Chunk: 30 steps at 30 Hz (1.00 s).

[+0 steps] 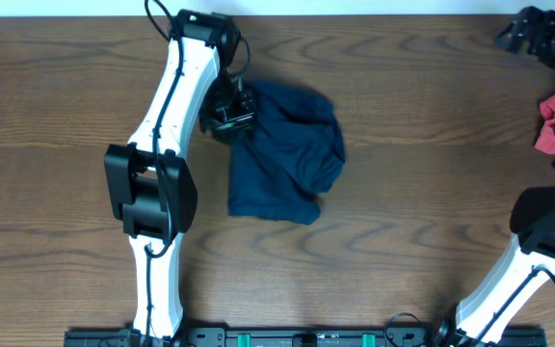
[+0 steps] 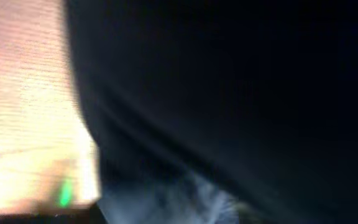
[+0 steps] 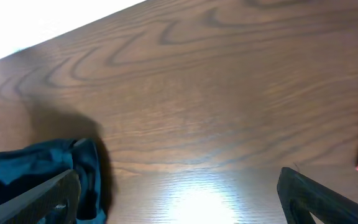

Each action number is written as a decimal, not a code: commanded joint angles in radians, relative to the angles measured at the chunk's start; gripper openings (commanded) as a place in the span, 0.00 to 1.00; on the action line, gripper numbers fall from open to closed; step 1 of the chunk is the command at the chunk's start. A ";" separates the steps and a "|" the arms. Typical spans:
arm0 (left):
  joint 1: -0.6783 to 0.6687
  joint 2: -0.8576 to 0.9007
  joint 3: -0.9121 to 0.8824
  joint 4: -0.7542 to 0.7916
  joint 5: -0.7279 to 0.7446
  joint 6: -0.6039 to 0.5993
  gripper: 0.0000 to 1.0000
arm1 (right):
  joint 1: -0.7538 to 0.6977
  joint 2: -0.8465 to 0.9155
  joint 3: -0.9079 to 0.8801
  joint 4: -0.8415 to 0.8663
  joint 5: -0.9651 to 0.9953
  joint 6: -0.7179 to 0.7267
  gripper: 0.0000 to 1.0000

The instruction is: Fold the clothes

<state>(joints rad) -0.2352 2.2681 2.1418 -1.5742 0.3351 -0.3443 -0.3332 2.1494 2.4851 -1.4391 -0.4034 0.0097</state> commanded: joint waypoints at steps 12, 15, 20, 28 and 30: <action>0.005 -0.042 0.025 0.069 -0.032 -0.058 0.98 | 0.175 0.000 -0.133 0.004 0.018 -0.037 0.99; 0.005 -0.053 0.025 0.067 -0.030 -0.058 0.98 | 0.226 0.000 -0.290 0.081 0.001 -0.042 0.99; 0.005 -0.054 0.025 0.058 -0.030 -0.058 0.98 | 0.328 0.000 -0.526 0.236 -0.053 -0.042 0.99; 0.005 -0.054 0.025 0.058 -0.030 -0.056 0.98 | 0.519 0.005 -0.709 0.367 -0.076 -0.018 0.99; 0.005 -0.054 0.025 0.058 -0.030 -0.053 0.98 | 0.557 0.013 -0.742 0.413 -0.106 0.013 0.99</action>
<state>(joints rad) -0.2337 2.2440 2.1429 -1.5108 0.3077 -0.3931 0.1715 2.1521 1.7844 -1.0595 -0.4522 -0.0093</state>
